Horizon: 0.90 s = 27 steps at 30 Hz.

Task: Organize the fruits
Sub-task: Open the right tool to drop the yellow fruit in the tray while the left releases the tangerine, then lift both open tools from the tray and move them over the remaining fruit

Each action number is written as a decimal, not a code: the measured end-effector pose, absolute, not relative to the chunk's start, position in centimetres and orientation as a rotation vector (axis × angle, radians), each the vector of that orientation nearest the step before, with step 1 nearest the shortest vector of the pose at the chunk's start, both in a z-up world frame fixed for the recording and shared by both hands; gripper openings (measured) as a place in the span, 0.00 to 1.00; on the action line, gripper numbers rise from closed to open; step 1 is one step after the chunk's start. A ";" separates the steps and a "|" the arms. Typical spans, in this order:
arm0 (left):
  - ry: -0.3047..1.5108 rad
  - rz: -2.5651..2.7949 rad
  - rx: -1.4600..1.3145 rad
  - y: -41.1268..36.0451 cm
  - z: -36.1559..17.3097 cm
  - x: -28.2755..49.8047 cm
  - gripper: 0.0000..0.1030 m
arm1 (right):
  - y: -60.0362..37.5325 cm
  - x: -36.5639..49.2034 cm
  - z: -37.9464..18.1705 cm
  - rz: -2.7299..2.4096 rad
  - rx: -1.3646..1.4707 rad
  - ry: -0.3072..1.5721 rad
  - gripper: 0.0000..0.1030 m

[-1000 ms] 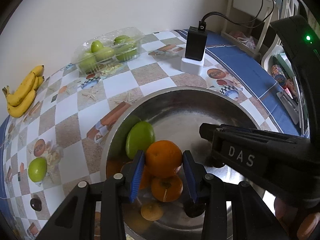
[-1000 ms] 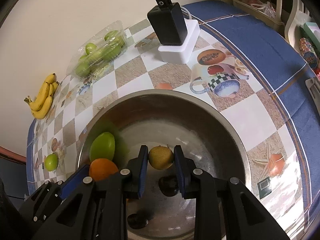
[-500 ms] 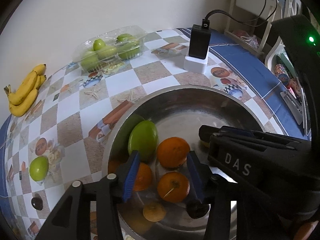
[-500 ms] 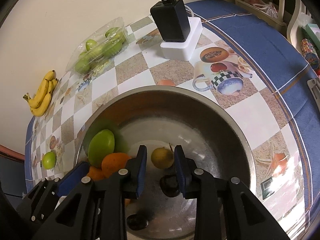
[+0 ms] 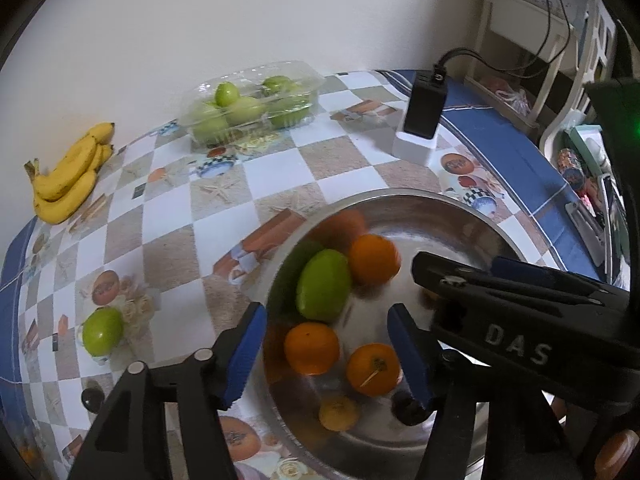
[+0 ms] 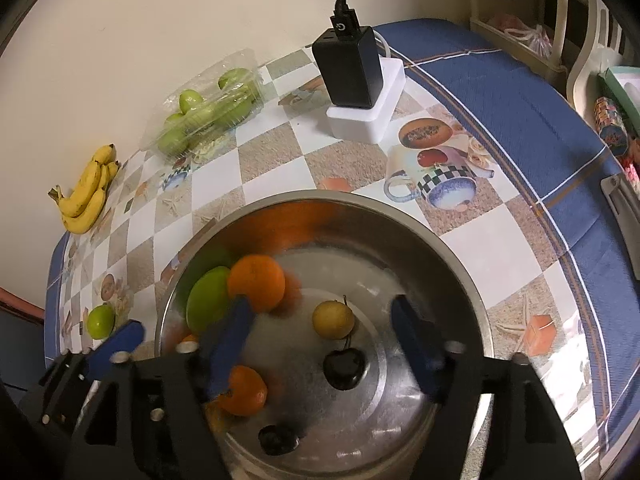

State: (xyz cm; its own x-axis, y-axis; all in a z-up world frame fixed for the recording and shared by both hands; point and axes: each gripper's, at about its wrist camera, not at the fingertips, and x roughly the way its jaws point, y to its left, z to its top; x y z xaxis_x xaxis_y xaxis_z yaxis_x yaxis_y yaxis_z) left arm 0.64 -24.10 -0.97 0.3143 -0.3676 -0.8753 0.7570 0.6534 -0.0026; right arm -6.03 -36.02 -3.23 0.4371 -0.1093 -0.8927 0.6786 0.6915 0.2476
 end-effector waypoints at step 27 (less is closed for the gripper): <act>1.078 -0.382 0.246 -15.6 -1.4 6.9 1.00 | -34.4 -5.3 -3.2 -0.522 0.578 1.049 0.99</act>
